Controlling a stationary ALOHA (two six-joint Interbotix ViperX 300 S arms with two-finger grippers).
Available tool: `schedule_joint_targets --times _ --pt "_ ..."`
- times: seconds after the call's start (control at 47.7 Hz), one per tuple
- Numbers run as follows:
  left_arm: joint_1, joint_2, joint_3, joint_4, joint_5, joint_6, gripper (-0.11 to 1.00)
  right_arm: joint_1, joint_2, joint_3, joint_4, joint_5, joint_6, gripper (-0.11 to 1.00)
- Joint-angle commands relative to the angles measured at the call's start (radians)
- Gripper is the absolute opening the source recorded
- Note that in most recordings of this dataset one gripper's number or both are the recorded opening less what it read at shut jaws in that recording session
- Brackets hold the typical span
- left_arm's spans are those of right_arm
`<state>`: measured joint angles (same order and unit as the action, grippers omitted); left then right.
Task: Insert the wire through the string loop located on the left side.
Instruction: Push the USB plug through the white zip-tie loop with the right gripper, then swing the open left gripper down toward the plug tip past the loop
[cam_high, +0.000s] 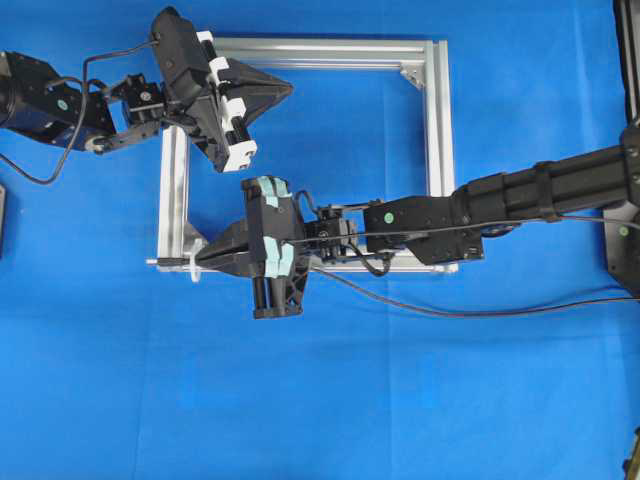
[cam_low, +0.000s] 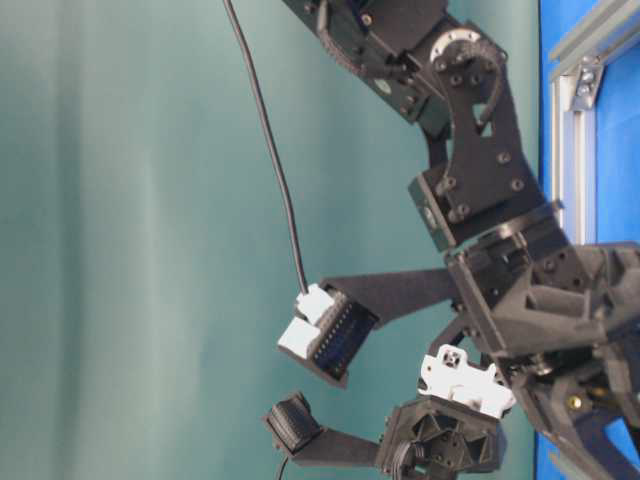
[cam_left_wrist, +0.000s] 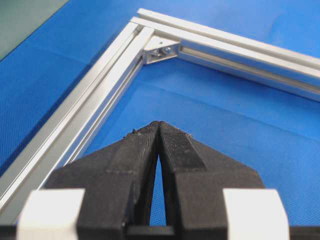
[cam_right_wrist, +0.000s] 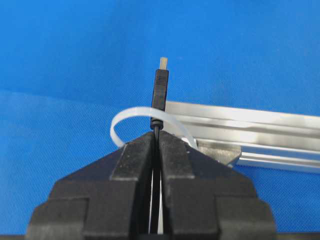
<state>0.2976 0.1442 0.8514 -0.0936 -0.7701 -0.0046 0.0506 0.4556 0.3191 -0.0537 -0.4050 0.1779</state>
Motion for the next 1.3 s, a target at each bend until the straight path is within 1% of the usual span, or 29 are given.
schedule_joint_targets --times 0.0,0.294,0.399,0.546,0.923,1.028,1.28 --pt "0.000 -0.028 -0.014 0.005 -0.005 -0.002 0.00 0.002 -0.015 -0.028 0.002 -0.003 0.002 0.00" --pt "-0.002 -0.029 -0.012 0.005 -0.005 -0.003 0.00 0.003 -0.012 -0.028 0.002 -0.003 0.003 0.00" --pt "-0.005 -0.040 0.005 0.005 -0.005 -0.003 0.00 0.005 -0.015 -0.026 0.002 -0.003 0.002 0.00" --pt "-0.008 -0.103 0.077 0.005 -0.006 -0.002 0.00 0.005 -0.015 -0.026 0.002 -0.003 0.003 0.00" --pt "0.006 -0.318 0.337 0.003 -0.009 -0.003 0.00 0.003 -0.012 -0.026 0.002 -0.003 0.003 0.00" --pt "0.011 -0.362 0.379 0.003 -0.009 -0.008 0.00 0.005 -0.015 -0.026 0.002 -0.003 0.003 0.00" --pt "0.025 -0.426 0.426 0.003 0.002 -0.008 0.00 0.003 -0.015 -0.026 0.002 -0.003 0.003 0.00"
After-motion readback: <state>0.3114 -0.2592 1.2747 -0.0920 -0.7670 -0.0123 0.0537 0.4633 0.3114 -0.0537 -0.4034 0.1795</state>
